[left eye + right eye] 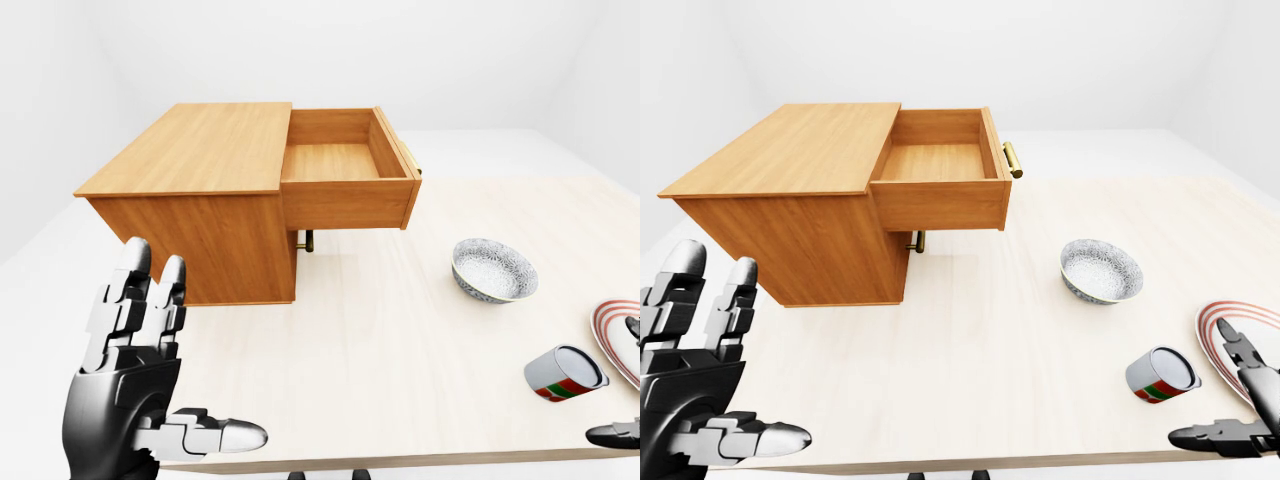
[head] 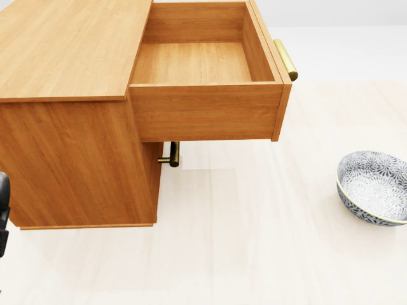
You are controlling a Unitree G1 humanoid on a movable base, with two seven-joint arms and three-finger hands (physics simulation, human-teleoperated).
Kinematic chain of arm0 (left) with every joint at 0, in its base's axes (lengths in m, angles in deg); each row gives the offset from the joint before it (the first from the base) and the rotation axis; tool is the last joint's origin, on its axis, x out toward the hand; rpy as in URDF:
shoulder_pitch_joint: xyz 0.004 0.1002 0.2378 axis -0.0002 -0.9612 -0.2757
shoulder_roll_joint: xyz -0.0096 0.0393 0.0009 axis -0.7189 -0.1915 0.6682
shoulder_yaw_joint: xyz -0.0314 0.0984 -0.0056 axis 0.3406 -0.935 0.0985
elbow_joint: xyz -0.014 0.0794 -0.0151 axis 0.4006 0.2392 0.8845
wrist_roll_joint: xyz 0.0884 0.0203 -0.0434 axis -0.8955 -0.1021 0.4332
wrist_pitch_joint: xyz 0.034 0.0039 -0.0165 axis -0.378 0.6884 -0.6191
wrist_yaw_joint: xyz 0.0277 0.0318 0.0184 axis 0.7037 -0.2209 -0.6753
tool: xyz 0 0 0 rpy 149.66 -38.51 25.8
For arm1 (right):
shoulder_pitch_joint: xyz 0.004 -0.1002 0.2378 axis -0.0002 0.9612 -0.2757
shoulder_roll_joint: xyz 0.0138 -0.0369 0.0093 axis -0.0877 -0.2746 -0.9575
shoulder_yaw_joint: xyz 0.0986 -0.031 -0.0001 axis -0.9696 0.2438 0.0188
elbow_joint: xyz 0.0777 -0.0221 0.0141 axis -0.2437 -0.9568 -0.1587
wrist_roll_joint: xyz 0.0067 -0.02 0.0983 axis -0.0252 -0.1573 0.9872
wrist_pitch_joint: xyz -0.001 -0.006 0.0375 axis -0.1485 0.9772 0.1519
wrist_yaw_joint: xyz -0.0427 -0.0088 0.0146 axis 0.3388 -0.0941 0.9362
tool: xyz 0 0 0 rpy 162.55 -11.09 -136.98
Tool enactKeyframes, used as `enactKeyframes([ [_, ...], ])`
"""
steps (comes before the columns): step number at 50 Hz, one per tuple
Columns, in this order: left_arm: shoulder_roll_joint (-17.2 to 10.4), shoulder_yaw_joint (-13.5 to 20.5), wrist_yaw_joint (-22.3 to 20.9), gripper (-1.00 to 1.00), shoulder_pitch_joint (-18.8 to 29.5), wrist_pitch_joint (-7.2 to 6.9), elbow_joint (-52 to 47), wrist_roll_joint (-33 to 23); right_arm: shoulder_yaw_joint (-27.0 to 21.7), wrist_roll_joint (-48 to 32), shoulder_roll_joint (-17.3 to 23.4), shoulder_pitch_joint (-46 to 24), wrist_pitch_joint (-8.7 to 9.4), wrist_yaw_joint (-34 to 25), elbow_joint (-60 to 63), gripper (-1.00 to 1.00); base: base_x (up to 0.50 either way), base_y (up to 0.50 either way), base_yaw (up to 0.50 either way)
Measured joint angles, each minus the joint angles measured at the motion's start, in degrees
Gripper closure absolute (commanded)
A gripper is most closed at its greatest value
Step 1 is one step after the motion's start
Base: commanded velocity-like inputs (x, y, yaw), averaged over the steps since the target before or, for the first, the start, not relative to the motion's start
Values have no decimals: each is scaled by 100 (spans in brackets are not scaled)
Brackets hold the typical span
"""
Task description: Put the ketchup in the top drawer of the cabinet.
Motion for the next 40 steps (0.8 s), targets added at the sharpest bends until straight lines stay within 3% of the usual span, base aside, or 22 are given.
enactKeyframes([
  [40, -55, -47, 69, -100, 42, 0, 68, -41, 590, -85, 543, -469, 0, 0, -720, -100, 0, 0, 0],
])
